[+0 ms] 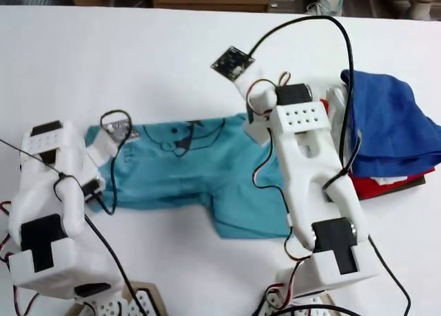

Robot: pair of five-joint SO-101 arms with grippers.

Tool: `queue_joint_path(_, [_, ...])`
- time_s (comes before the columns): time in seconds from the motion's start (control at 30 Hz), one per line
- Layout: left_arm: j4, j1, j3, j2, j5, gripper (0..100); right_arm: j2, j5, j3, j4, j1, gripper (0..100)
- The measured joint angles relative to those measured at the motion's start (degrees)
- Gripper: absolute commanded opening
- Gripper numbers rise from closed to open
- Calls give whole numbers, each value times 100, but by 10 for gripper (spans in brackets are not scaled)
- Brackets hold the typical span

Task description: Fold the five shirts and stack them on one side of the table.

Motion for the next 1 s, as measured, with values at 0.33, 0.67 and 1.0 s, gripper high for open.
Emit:
queue_joint_path(0.33, [695,9,-1160,0,-105,21,0,0,0,0,0,201])
queue_joint_path(0.67, [1336,-79,-2655,0,-774,21,0,0,0,0,0,201])
queue_joint_path(1.0, [1354,-105,-1670,141,-1046,22,0,0,0,0,0,201])
